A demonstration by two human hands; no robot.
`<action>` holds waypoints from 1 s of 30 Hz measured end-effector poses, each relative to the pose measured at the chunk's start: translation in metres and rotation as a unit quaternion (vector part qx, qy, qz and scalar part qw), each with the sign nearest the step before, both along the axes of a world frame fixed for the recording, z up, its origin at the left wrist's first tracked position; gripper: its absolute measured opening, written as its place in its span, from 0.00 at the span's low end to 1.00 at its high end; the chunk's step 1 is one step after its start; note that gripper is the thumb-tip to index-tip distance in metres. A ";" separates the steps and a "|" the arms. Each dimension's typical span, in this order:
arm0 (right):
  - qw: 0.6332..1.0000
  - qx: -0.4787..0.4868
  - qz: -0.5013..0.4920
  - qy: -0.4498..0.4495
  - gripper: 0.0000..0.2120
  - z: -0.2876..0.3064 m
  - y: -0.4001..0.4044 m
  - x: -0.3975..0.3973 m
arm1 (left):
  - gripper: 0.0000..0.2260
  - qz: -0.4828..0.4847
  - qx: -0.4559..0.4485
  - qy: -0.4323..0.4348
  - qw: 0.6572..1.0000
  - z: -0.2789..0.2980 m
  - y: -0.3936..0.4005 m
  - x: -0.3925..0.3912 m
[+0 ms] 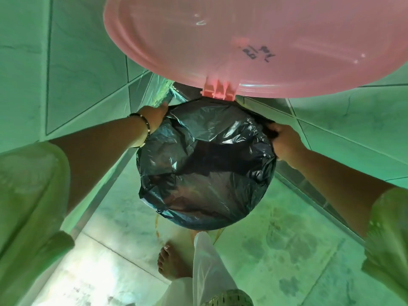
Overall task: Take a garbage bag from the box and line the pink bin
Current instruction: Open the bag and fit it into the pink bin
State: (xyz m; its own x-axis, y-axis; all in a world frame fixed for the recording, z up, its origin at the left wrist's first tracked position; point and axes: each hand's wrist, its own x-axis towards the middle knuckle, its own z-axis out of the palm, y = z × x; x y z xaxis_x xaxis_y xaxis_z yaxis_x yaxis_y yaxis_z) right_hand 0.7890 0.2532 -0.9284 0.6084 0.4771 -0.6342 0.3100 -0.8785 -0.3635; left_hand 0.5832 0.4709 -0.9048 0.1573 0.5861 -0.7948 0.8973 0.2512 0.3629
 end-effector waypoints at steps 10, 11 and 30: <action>0.954 -0.179 0.240 -0.001 0.14 0.009 -0.085 -0.053 | 0.32 0.126 -0.063 0.024 0.990 -0.024 -0.024 -0.086; 0.959 -0.187 0.212 0.010 0.15 0.003 -0.094 -0.064 | 0.32 0.141 -0.070 0.016 0.987 -0.028 -0.030 -0.092; 0.703 0.100 -0.669 0.218 0.21 0.041 -0.111 -0.116 | 0.27 0.624 -0.161 -0.121 0.755 0.009 -0.144 -0.132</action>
